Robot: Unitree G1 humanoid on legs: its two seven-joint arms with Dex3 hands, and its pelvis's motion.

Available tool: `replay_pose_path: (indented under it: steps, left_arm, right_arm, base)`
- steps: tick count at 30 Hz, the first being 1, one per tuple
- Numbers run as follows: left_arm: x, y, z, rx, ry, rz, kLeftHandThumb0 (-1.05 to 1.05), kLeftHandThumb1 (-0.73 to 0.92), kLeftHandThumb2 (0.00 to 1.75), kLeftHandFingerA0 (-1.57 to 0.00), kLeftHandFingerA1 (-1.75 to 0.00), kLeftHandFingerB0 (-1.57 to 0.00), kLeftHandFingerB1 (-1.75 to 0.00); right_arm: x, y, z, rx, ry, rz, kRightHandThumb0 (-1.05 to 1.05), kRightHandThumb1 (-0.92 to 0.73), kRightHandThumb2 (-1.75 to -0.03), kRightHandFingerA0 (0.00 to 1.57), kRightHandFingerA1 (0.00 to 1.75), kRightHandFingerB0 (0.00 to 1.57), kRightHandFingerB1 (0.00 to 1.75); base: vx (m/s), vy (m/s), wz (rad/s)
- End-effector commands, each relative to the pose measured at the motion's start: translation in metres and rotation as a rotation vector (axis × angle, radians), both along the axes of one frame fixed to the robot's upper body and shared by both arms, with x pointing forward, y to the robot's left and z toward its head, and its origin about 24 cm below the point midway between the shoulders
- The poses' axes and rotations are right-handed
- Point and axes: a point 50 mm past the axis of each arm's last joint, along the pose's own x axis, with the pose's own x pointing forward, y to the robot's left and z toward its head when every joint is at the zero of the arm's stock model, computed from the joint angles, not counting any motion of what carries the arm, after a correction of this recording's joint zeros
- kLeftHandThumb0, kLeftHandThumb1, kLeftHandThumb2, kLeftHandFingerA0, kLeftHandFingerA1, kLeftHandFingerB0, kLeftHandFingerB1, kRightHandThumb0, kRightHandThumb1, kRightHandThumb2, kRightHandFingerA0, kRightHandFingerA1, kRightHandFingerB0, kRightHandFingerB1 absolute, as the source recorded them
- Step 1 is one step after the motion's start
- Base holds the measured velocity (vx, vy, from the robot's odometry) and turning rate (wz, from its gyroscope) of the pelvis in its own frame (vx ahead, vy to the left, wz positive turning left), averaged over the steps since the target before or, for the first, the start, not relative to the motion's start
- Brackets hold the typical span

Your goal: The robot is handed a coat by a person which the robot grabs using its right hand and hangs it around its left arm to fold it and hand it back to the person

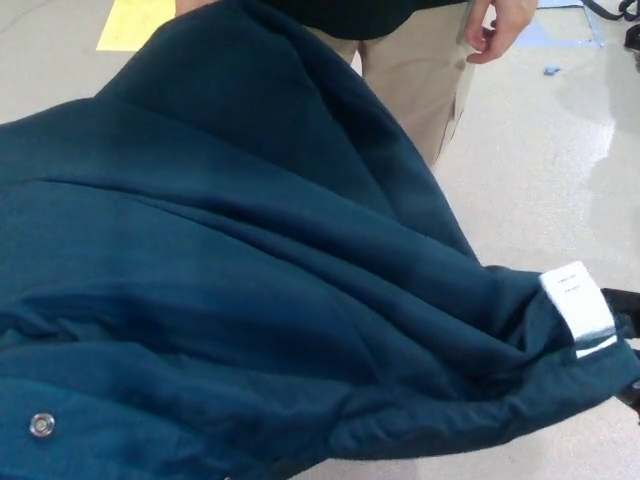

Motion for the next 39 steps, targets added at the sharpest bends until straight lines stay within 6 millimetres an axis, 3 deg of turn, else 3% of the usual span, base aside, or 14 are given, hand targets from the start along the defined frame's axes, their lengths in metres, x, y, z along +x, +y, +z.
replay_pose_path:
  steps: [1,7,8,10,17,19,20,26,32,34,35,36,37,39]
  left_arm:
    - [0.007,0.014,0.042,0.023,-0.126,-0.007,-0.75,0.69,1.04,-0.07,-0.44,-0.01,-0.34]
    - [0.007,0.014,0.044,0.022,-0.127,-0.021,-0.83,0.71,1.03,-0.03,-0.40,-0.13,-0.32]
    - [0.007,0.014,0.044,0.023,-0.128,-0.022,-0.84,0.72,1.04,0.00,-0.38,-0.15,-0.31]
    - [0.007,0.013,0.044,0.023,-0.127,-0.023,-0.82,0.71,1.04,0.00,-0.39,-0.15,-0.32]
    - [0.007,0.013,0.046,0.015,-0.134,-0.019,-0.74,0.68,1.04,-0.02,-0.40,-0.06,-0.33]
    - [0.007,0.013,0.046,0.009,-0.138,-0.020,-0.74,0.87,0.67,-0.13,-0.29,-0.10,-0.24]
    - [0.007,0.013,0.047,0.017,-0.136,-0.019,-0.77,0.69,1.04,-0.06,-0.43,-0.02,-0.34]
    - [0.007,0.015,0.047,0.015,-0.134,-0.016,-0.75,0.87,0.67,-0.13,-0.29,-0.10,-0.24]
    - [0.008,0.014,0.051,0.000,-0.154,-0.016,-0.78,0.69,1.03,-0.11,-0.45,-0.02,-0.35]
    - [0.008,0.014,0.051,-0.006,-0.154,-0.014,-0.78,0.69,1.03,-0.11,-0.45,0.00,-0.35]
    - [0.008,0.014,0.051,-0.008,-0.154,-0.016,-0.75,0.68,1.03,-0.08,-0.44,-0.01,-0.36]
    - [0.007,0.013,0.051,-0.001,-0.156,-0.027,-0.75,0.87,0.67,-0.12,-0.29,-0.10,-0.24]
    - [0.007,0.012,0.051,0.007,-0.157,-0.034,-0.74,0.69,1.05,-0.05,-0.42,-0.04,-0.35]
    - [0.007,0.011,0.050,0.026,-0.147,-0.044,-0.76,0.88,0.68,-0.13,-0.28,-0.11,-0.25]
  right_arm:
    - [0.001,-0.033,0.005,0.150,-0.069,0.028,-1.01,-0.74,-1.06,0.00,0.05,0.00,0.00]
    - [0.004,-0.060,0.015,0.417,-0.145,-0.043,-1.05,-0.87,-1.21,0.00,0.05,0.00,0.00]
    - [0.004,-0.065,0.016,0.466,-0.144,-0.045,-0.93,-0.92,-0.72,0.00,0.00,0.00,0.00]
    - [0.004,-0.070,0.016,0.513,-0.147,-0.039,-0.93,-0.92,-0.69,0.00,0.00,0.00,0.00]
    - [0.005,-0.088,0.020,0.602,-0.117,-0.061,-0.93,-0.52,-0.89,0.00,0.00,0.00,0.00]
    - [0.005,-0.090,0.020,0.598,-0.111,-0.050,-0.93,-0.51,-0.89,0.00,0.00,0.00,0.00]
    - [0.004,-0.090,0.019,0.563,-0.109,-0.027,-0.90,-0.43,-0.82,0.00,0.00,0.00,0.00]
    - [0.004,-0.089,0.018,0.465,-0.094,0.055,-0.78,-0.52,-0.56,0.00,0.00,0.00,0.00]
    - [0.006,-0.083,0.021,0.270,-0.143,-0.036,-0.99,-0.67,-1.01,0.00,0.03,0.00,0.00]
    - [0.006,-0.079,0.019,0.172,-0.177,-0.046,-0.79,-0.83,-0.65,0.00,0.00,0.00,0.00]
    - [0.008,-0.075,0.012,0.033,-0.181,-0.075,-0.95,-0.78,-1.04,0.00,0.05,0.00,0.00]
    - [0.012,-0.070,-0.001,-0.111,-0.166,-0.086,-0.66,-0.83,-0.64,0.00,0.00,0.00,0.00]
    - [0.013,-0.068,-0.009,-0.193,-0.153,-0.084,-0.75,-0.56,-0.82,0.00,0.04,0.00,0.00]
    - [0.012,-0.064,-0.025,-0.355,-0.120,-0.046,-0.45,-0.60,-0.69,0.00,0.06,0.01,0.16]
  base:
    - [0.00,0.000,0.00]
    - [0.00,0.000,0.00]
    - [0.00,0.000,0.00]
    - [0.00,0.000,0.00]
    - [0.00,0.000,0.00]
    - [0.00,0.000,0.00]
    - [0.00,0.000,0.00]
    - [0.00,0.000,0.00]
    - [0.00,0.000,0.00]
    - [0.00,0.000,0.00]
    - [0.00,0.000,0.00]
    - [0.00,0.000,0.00]
    - [0.00,0.000,0.00]
    - [0.00,0.000,0.00]
